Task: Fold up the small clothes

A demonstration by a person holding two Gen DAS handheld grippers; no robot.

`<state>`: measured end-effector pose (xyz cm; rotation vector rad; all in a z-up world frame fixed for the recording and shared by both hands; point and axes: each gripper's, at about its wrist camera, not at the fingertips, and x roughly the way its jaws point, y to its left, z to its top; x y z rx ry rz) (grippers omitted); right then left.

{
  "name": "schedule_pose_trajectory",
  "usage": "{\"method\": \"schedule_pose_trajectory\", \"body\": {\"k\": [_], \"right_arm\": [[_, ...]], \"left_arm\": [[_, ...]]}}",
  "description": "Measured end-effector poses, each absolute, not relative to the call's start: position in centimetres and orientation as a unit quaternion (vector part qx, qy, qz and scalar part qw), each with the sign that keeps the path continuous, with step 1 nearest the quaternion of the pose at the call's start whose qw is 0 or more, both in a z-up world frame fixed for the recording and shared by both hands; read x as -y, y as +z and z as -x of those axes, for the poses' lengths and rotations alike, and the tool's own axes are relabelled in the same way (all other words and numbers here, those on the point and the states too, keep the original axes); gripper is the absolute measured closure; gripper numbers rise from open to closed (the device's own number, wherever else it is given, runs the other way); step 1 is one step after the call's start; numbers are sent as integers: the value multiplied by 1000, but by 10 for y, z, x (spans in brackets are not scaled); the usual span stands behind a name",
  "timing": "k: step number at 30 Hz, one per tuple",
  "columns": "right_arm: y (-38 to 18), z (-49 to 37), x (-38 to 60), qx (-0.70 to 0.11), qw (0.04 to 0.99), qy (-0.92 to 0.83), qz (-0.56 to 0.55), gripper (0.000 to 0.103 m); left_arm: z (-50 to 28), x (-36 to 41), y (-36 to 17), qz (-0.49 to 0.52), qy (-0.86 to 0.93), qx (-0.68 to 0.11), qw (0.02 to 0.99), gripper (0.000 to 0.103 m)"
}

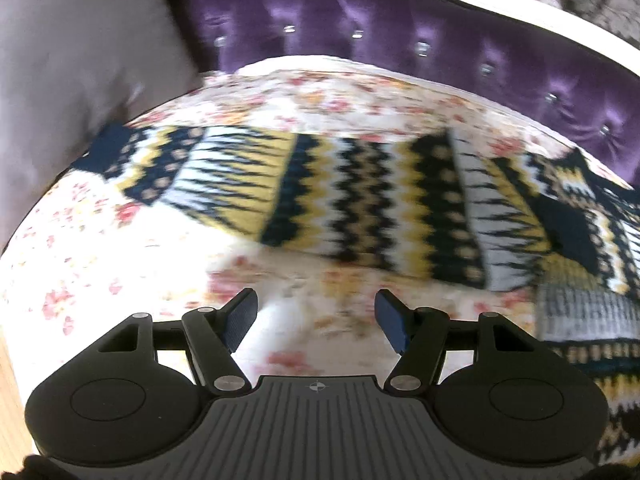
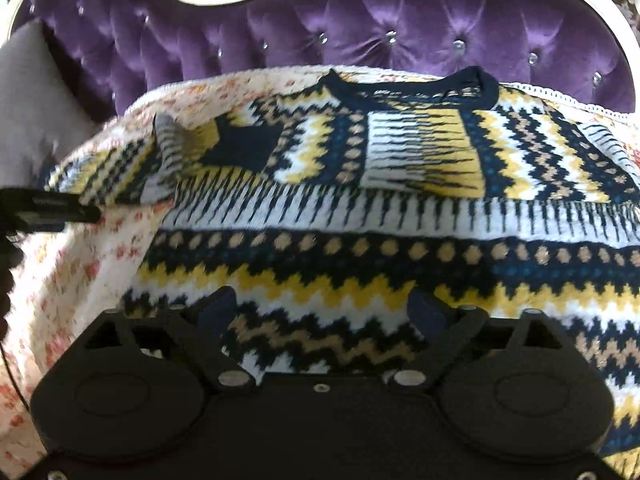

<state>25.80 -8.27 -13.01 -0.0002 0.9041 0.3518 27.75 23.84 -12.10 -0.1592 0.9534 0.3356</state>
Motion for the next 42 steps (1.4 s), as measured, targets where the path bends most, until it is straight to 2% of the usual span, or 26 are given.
{"method": "schedule_pose_trajectory", "body": {"k": [7, 16, 24, 30, 37, 42], "right_arm": [[-140, -250, 71, -425, 892, 155, 18, 1], [-139, -247, 64, -424, 893, 150, 12, 0], [-138, -248, 60, -427, 890, 158, 1, 0], [-136, -252, 64, -430, 887, 167, -22, 0], [-131, -253, 73, -437, 881, 176, -47, 1], [-127, -252, 71, -436, 880, 185, -48, 1]], "left_arm": [[-270, -278, -128, 92, 180, -451, 869, 39], [-279, -332, -131, 94, 223, -417, 876, 38], [-303, -380, -137, 95, 263, -388, 878, 18], [-310, -401, -135, 123, 269, -369, 881, 19], [-276, -407, -131, 143, 229, -365, 891, 19], [-257, -422, -125, 204, 205, -354, 890, 19]]}}
